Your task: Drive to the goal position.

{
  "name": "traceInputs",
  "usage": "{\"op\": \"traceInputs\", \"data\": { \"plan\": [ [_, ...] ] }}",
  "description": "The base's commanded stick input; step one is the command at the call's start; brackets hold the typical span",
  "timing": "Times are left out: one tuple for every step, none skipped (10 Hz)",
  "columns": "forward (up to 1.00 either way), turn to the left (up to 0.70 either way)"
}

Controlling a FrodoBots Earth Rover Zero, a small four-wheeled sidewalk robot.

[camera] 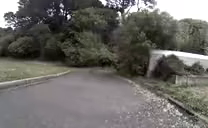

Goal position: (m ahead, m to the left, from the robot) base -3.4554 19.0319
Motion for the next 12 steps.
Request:
{"op": "traceInputs", "data": {
  "plan": [
    [0.50, 0.00],
    [0.50, 0.00],
    [0.50, 0.00],
    [0.50, 0.00],
    [0.50, 0.00],
    [0.50, 0.10],
    [0.50, 0.27],
    [0.50, 0.50],
    [0.50, 0.50],
    [0.50, 0.50],
    [0.50, 0.06],
    [0.50, 0.02]
  ]
}}
